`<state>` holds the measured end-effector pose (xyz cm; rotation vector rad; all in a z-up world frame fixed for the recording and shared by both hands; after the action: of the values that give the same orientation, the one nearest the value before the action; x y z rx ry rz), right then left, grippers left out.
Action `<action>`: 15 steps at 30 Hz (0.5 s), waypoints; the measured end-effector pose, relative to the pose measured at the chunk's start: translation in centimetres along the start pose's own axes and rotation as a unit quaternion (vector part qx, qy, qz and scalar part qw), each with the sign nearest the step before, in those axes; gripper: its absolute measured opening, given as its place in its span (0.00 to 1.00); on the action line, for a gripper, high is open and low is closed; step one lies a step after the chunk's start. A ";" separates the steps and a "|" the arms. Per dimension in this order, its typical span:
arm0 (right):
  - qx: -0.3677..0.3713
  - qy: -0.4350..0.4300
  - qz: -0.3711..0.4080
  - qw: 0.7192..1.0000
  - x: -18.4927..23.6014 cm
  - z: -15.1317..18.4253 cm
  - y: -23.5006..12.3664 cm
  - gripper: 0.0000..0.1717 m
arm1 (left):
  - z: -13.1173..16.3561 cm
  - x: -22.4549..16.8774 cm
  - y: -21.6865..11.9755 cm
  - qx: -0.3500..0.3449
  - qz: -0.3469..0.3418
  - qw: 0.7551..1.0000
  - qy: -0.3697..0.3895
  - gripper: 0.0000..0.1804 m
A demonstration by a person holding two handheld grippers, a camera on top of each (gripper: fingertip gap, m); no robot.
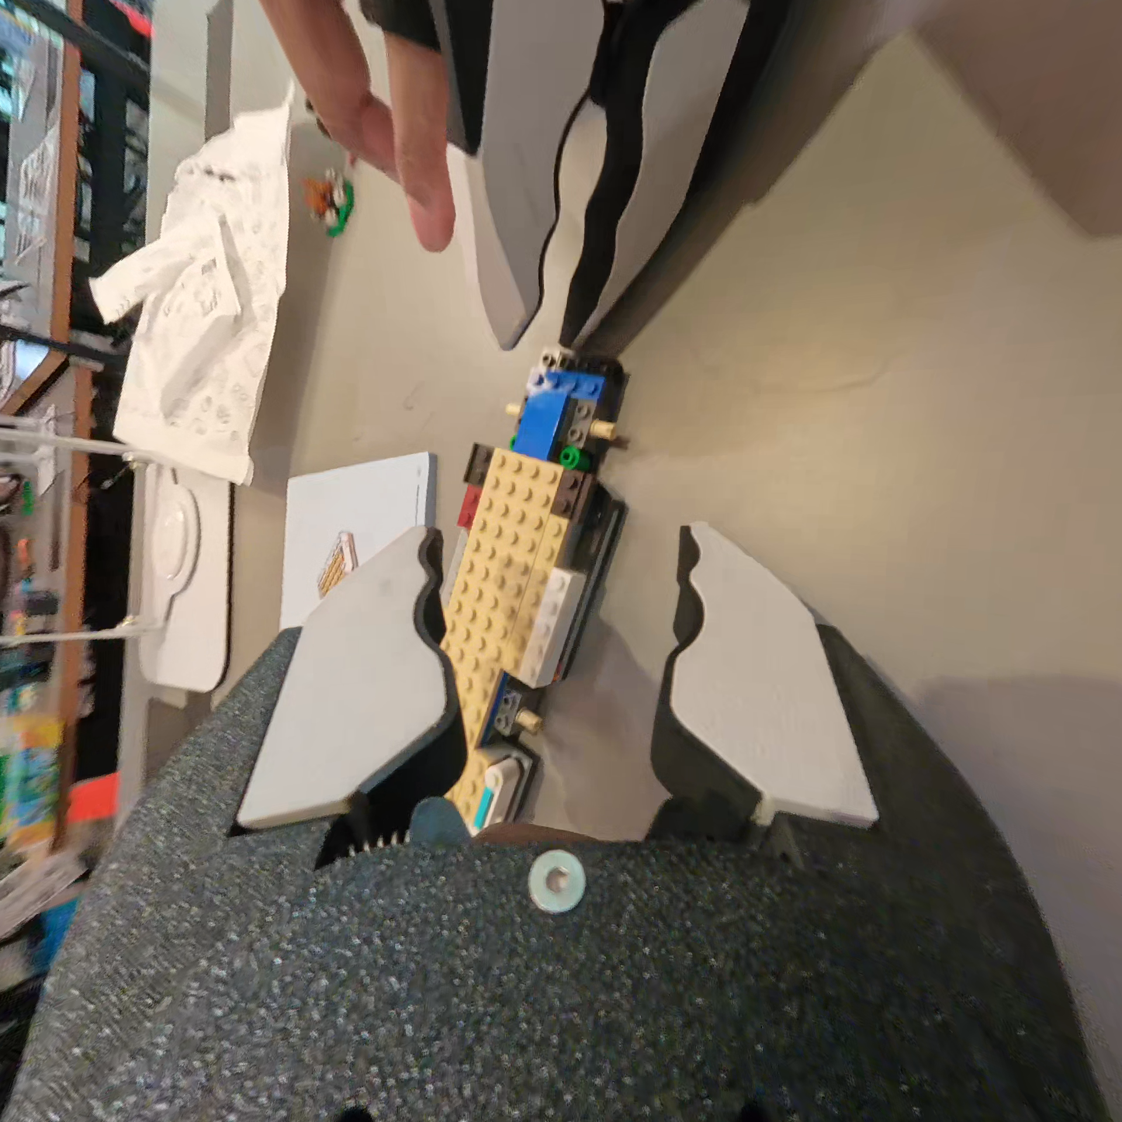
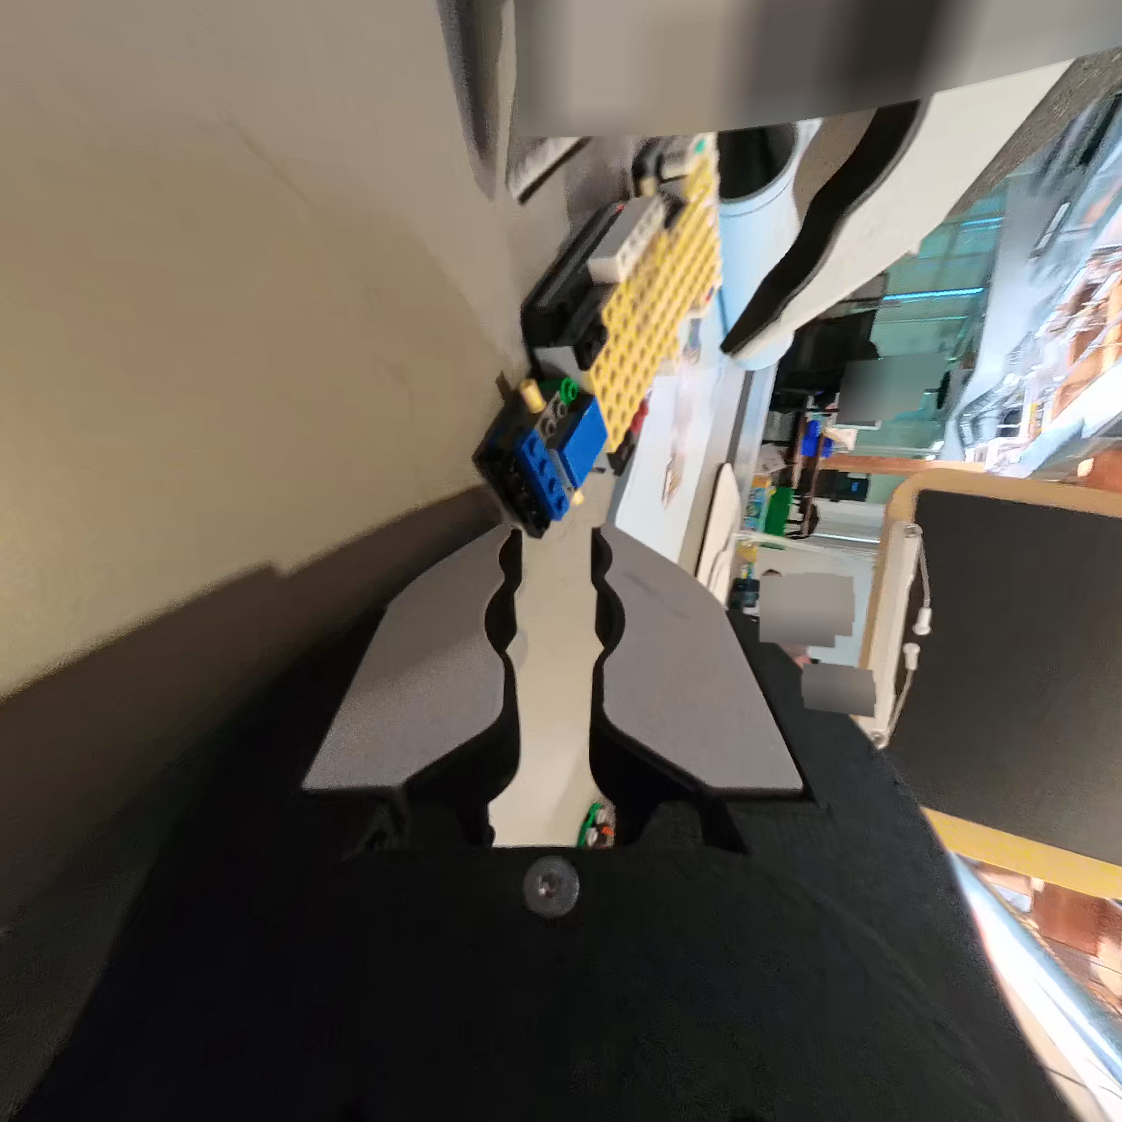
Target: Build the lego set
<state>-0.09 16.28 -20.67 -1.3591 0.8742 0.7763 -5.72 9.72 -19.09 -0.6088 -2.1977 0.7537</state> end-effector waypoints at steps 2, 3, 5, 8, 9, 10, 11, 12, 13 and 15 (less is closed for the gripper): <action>0.010 0.012 -0.015 1.000 0.3 0.6 -0.3 0.12 | -0.9 -0.2 -0.2 -0.050 0.017 0.998 -0.028 0.42; 0.017 0.021 -0.022 0.999 0.4 1.0 -0.5 0.12 | -1.5 -0.1 -0.3 -0.079 0.025 0.995 -0.049 0.42; 0.037 0.058 -0.031 0.997 0.4 2.0 -0.8 0.14 | -3.0 0.1 -0.6 -0.142 0.035 0.983 -0.108 0.41; 0.062 0.161 -0.041 0.984 0.4 3.8 -1.3 0.17 | -3.7 0.5 -0.4 -0.169 0.041 0.971 -0.166 0.42; 0.061 0.196 -0.042 0.978 0.4 4.2 -1.3 0.18 | -3.6 0.5 -0.2 -0.169 0.036 0.971 -0.166 0.43; 0.055 0.226 -0.044 0.972 0.3 4.4 -1.3 0.18 | -3.5 0.5 0.0 -0.167 0.033 0.971 -0.166 0.43; 0.048 0.251 -0.044 0.966 0.1 4.6 -1.2 0.18 | -3.4 0.5 0.1 -0.167 0.033 0.971 -0.169 0.43; 0.041 0.274 -0.045 0.960 0.0 4.8 -1.1 0.17 | -3.5 0.4 0.2 -0.169 0.038 0.970 -0.173 0.43; 0.032 0.295 -0.047 0.954 -0.1 4.9 -1.0 0.17 | -3.6 0.3 0.3 -0.173 0.045 0.967 -0.179 0.43; 0.017 0.330 -0.055 0.942 0.0 5.2 -0.9 0.17 | -3.8 0.1 0.5 -0.175 0.060 0.964 -0.190 0.43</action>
<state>1.05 21.41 -20.21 -1.6505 1.3061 0.1990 -2.81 11.39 -17.26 -0.8348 -2.7018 0.5802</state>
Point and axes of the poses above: each gripper's, where its closed fingertips meet, y out along the fingers, z out of its underside, x = y × z across the jaws, the point moved 2 cm from there along -y, back along the fingers, and after that the axes turned 8 degrees about -y, right-handed, at the moved point
